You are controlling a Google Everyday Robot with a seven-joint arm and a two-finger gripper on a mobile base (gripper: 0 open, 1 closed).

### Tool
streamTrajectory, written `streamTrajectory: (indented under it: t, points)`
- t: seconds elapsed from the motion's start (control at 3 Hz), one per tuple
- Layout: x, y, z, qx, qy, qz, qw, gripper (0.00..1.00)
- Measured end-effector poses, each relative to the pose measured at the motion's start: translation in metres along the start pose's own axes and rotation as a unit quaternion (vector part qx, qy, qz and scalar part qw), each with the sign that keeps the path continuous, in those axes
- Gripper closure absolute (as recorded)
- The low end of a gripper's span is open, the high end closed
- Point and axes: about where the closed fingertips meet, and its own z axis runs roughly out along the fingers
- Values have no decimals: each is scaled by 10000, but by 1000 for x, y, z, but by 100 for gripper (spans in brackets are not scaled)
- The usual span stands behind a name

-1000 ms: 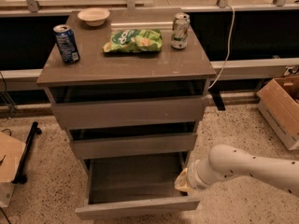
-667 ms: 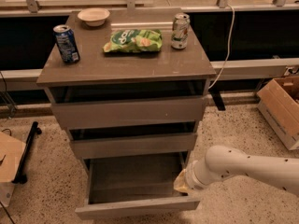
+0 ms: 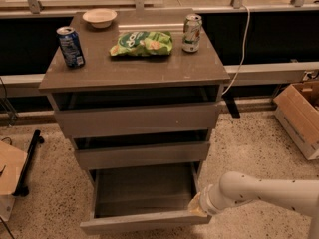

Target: Close bottom drawer

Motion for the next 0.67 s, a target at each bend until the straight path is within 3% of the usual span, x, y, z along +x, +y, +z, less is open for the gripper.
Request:
streamTrajectory:
  t: [0.67]
  points:
    - [61,6,57,-296,-147,648,9973,100]
